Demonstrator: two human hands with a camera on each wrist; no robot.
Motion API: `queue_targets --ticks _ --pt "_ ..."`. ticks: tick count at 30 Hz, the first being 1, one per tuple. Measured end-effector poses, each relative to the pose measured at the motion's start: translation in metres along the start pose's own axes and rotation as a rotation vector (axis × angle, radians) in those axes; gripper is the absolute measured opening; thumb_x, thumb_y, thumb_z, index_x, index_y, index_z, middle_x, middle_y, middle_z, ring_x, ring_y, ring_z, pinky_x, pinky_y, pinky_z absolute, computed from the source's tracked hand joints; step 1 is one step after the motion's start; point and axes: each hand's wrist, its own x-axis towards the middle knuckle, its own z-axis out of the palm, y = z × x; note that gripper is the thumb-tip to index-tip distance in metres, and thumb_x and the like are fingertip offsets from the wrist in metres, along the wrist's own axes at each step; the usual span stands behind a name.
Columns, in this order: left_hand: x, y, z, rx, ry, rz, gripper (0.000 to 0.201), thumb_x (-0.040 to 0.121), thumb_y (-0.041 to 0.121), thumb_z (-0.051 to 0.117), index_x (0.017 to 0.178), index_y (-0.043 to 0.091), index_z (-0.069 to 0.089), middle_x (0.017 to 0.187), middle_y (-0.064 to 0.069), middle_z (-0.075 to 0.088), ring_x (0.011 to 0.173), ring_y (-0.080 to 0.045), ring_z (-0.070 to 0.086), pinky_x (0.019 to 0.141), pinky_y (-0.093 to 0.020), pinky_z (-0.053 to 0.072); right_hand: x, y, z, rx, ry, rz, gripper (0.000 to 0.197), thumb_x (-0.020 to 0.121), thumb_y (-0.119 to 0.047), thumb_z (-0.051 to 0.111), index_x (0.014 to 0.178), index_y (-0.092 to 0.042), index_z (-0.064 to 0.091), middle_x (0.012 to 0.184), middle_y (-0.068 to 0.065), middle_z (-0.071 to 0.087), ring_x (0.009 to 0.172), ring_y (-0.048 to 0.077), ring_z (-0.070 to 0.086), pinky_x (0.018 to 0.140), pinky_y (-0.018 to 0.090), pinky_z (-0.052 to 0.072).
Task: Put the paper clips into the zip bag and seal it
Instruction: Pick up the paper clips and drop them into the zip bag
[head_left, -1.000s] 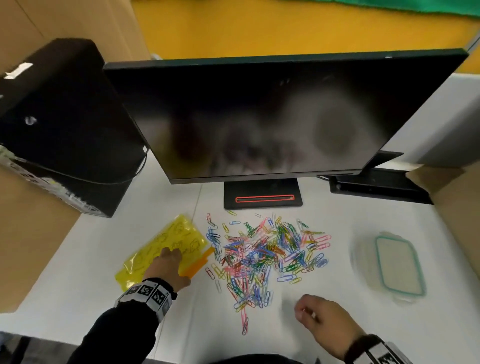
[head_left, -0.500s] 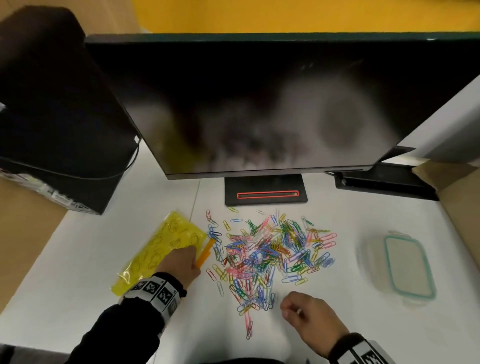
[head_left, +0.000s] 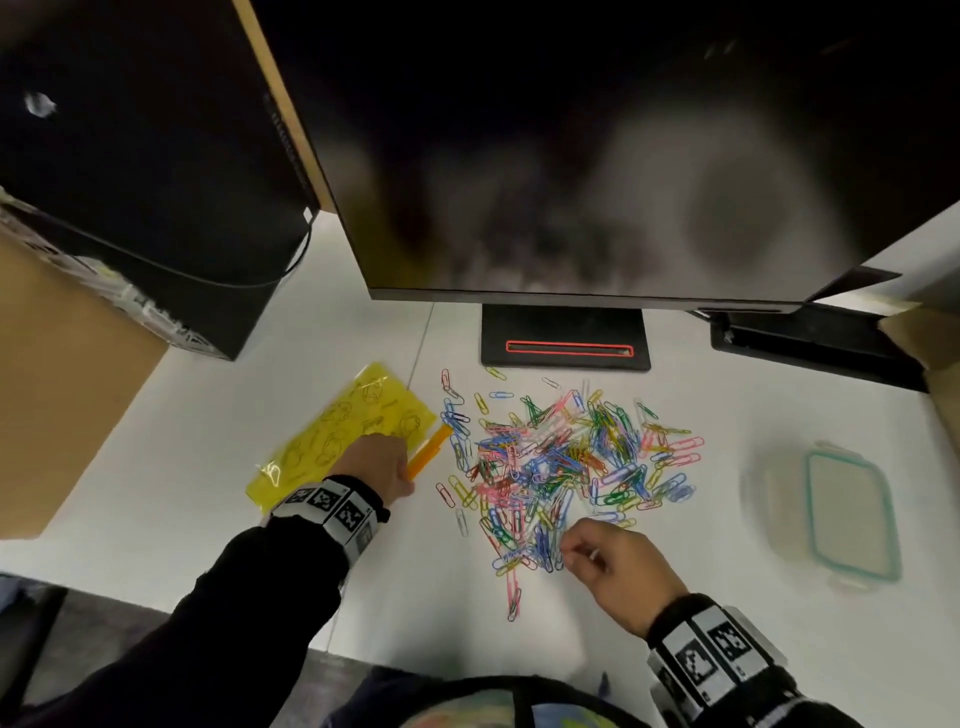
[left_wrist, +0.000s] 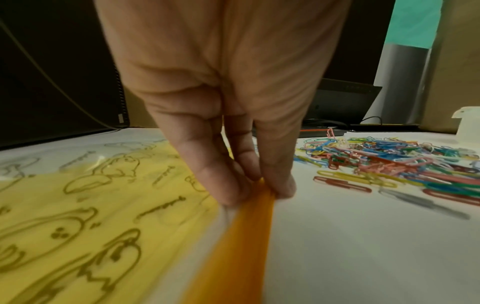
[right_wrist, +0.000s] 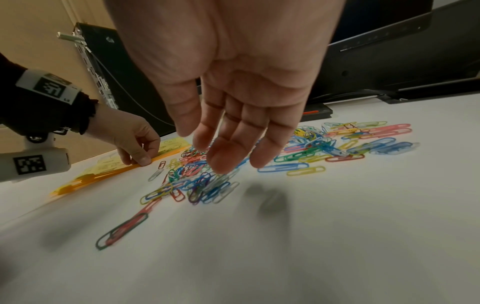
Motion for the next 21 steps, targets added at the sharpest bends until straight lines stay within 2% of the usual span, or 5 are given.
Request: queue_targets --ticks 6,11,16,19,21 --pt "0.006 -0.014 0.003 -0.098 0.033 0.015 0.006 0.073 0.019 0.070 0.073 0.017 0.065 0.079 0.004 0.060 0.083 -0.017 0.057 0.067 -0.023 0.042 -0.007 0.009 0.010 0.015 -0.021 0.029 0.035 0.086 -0.019 0.058 0.072 -0.049 0.048 0.086 -0.006 0.069 0.072 0.008 0.059 0.066 0.014 0.043" --pt "0.008 -0.009 0.002 0.026 -0.019 0.076 0.009 0.078 0.016 0.059 0.071 0.018 0.055 0.081 0.002 0.055 0.083 -0.019 0.054 0.066 -0.025 0.039 -0.004 0.008 0.009 0.037 0.009 0.049 0.017 0.085 -0.020 0.060 0.079 -0.035 0.057 0.085 -0.005 0.069 0.074 0.015 0.061 0.070 0.025 0.047" --pt "0.007 -0.008 -0.010 0.075 -0.108 0.132 0.007 0.081 0.012 0.050 0.075 0.014 0.051 0.088 -0.006 0.060 0.084 -0.023 0.055 0.062 -0.026 0.040 0.009 -0.003 0.002 0.098 0.012 0.027 0.026 0.084 -0.014 0.059 0.073 -0.037 0.054 0.078 -0.008 0.065 0.072 0.018 0.062 0.069 0.026 0.048" --pt "-0.005 0.005 -0.021 -0.045 -0.008 0.175 0.010 0.083 0.015 0.050 0.075 0.012 0.046 0.074 -0.004 0.052 0.074 -0.022 0.048 0.056 -0.029 0.033 0.019 -0.023 -0.006 0.208 0.057 -0.015 0.022 0.086 -0.014 0.059 0.078 -0.035 0.057 0.078 -0.011 0.062 0.075 0.017 0.062 0.071 0.026 0.050" --pt "-0.017 0.023 -0.030 -0.166 0.084 0.239 0.008 0.083 0.014 0.051 0.076 0.011 0.047 0.070 -0.007 0.054 0.069 -0.025 0.050 0.056 -0.032 0.038 0.025 -0.043 -0.011 0.333 0.084 -0.041 0.008 0.088 -0.020 0.059 0.088 -0.029 0.059 0.080 -0.007 0.064 0.073 0.016 0.063 0.071 0.025 0.051"
